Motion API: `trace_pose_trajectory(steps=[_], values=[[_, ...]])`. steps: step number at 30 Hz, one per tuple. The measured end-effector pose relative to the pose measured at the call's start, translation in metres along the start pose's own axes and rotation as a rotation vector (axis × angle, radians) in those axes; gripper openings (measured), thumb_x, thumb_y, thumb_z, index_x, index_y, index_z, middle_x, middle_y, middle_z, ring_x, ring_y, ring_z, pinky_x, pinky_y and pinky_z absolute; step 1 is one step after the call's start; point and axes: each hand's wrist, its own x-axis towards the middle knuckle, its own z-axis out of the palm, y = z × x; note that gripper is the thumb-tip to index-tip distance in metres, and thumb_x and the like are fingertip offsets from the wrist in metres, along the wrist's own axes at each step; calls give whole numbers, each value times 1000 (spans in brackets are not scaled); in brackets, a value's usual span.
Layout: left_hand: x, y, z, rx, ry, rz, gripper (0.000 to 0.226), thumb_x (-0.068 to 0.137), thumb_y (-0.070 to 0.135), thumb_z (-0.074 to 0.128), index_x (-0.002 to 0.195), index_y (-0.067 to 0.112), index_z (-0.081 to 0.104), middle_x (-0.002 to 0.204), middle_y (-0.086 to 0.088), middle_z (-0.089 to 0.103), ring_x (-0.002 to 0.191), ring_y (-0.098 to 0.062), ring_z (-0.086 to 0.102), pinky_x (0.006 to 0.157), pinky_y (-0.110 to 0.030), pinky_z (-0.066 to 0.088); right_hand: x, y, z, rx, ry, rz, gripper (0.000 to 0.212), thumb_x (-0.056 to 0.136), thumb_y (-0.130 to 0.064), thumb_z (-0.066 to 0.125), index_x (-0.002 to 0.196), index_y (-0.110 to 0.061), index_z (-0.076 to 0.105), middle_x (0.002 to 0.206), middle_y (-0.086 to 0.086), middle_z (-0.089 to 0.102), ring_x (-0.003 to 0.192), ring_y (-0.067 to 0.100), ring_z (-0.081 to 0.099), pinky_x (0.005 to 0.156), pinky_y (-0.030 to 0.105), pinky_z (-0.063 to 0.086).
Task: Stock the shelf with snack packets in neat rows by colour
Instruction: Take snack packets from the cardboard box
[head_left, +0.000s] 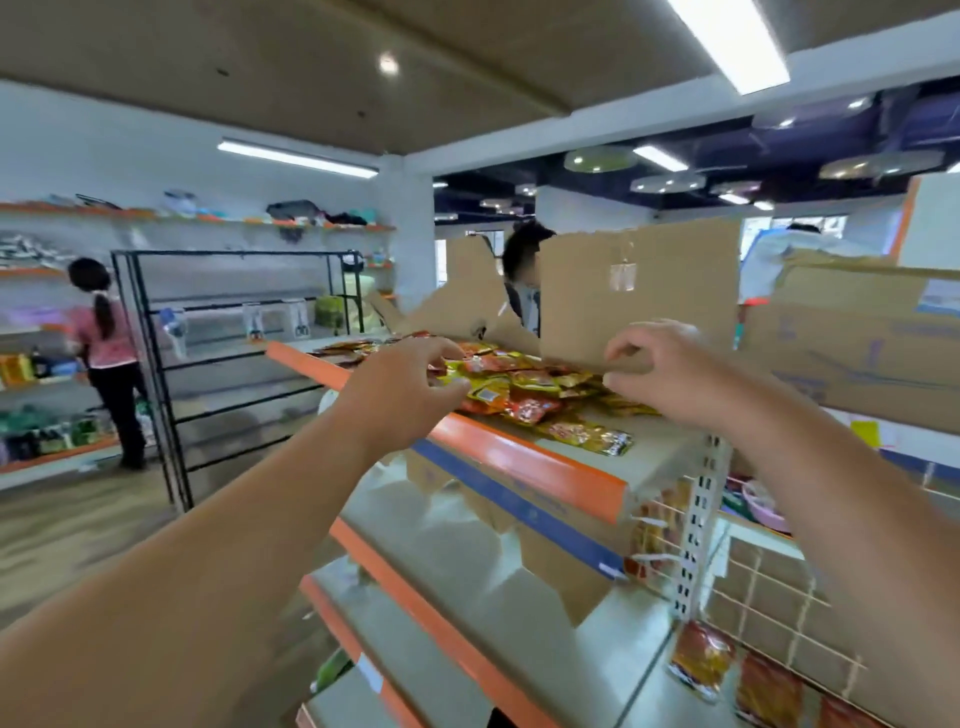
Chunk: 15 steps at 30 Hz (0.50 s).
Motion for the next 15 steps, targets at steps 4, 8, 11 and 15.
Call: trace_pose_trajectory(steps=[4, 8, 11, 15], values=[[35, -20, 13, 21, -40, 14, 36, 93, 45, 64, 129, 38, 64, 134, 9, 63, 122, -15, 56, 99, -37, 46, 39, 4, 11, -68, -39, -3, 25, 89, -40, 68, 112, -32, 65, 116, -6, 56, 99, 18, 53, 79, 31, 41], [77, -29, 27, 32, -68, 64, 38, 94, 45, 63, 131, 35, 64, 128, 11, 62, 115, -13, 56, 92, -32, 42, 75, 11, 22, -80, -72, 1, 25, 91, -39, 66, 115, -31, 64, 120, -6, 54, 99, 18, 54, 75, 32, 43], [110, -32, 36, 14, -91, 83, 37, 94, 43, 64, 129, 34, 66, 120, 15, 61, 109, -9, 57, 86, -27, 42, 99, 14, 28, -94, -101, 2, 22, 92, -41, 66, 113, -35, 62, 117, -8, 52, 94, 15, 53, 68, 30, 40], [147, -29, 43, 75, -310, 136, 39, 92, 51, 69, 128, 36, 66, 126, 13, 64, 113, -11, 60, 92, -30, 49, 123, 17, 37, -190, -188, -27, 24, 92, -45, 65, 114, -40, 59, 119, -10, 52, 96, 12, 54, 71, 28, 45]])
